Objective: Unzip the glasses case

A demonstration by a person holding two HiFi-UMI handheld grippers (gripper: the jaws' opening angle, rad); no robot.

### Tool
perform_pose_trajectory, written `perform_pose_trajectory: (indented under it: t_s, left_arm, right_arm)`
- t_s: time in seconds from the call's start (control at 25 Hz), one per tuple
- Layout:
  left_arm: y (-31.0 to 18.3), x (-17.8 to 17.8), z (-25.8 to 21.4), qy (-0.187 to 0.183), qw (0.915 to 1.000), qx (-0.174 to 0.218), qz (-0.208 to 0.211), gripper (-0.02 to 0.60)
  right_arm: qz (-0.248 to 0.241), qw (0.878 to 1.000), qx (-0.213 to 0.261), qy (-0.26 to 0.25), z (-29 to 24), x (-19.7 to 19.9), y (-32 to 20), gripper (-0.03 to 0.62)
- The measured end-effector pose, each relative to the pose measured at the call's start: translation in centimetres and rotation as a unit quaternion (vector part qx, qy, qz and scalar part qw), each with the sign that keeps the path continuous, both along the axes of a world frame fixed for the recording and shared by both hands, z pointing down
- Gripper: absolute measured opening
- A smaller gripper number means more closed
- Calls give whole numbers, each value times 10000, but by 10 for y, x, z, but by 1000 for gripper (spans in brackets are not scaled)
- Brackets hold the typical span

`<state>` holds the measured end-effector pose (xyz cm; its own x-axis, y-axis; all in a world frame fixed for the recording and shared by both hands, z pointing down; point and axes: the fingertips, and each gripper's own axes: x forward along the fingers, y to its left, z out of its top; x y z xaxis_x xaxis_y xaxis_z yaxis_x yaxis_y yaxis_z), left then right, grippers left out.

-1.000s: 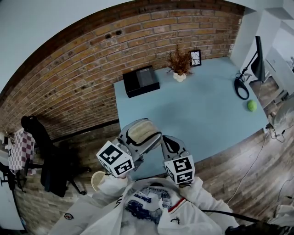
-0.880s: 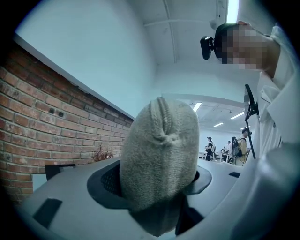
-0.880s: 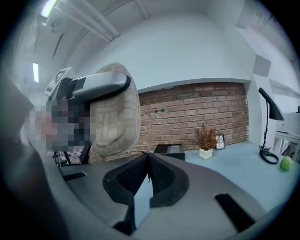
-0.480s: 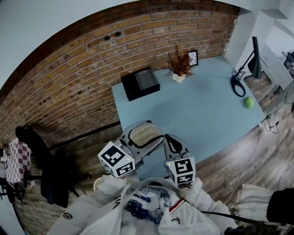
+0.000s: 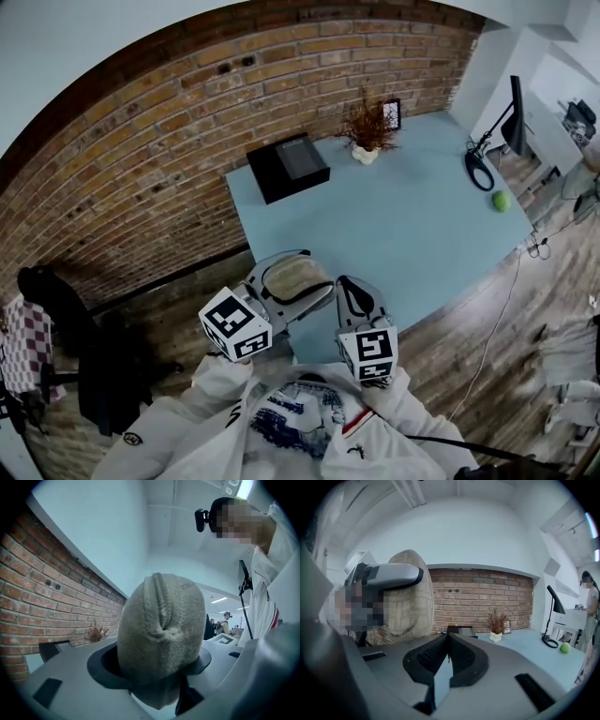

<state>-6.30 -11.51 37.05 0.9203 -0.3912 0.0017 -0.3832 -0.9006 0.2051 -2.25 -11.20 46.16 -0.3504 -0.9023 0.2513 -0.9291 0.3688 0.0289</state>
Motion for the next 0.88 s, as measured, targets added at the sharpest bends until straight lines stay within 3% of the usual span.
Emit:
perform_pose_trajectory:
  t_s: [0.24,0.48,0.88]
  left_arm:
    - [7,-2,15,-343,9989,156,286,288]
    - [0,-4,20,-337,9987,140,349,288]
    - [-15,-1,33,-642,9965,88,532,288]
  right_arm:
    - [210,9995,77,239,-4,-3,-3,16]
    - [247,9988,181,384,-9,-4,-10,16]
    - [211,9984,321,419,-21,-7,-31,17]
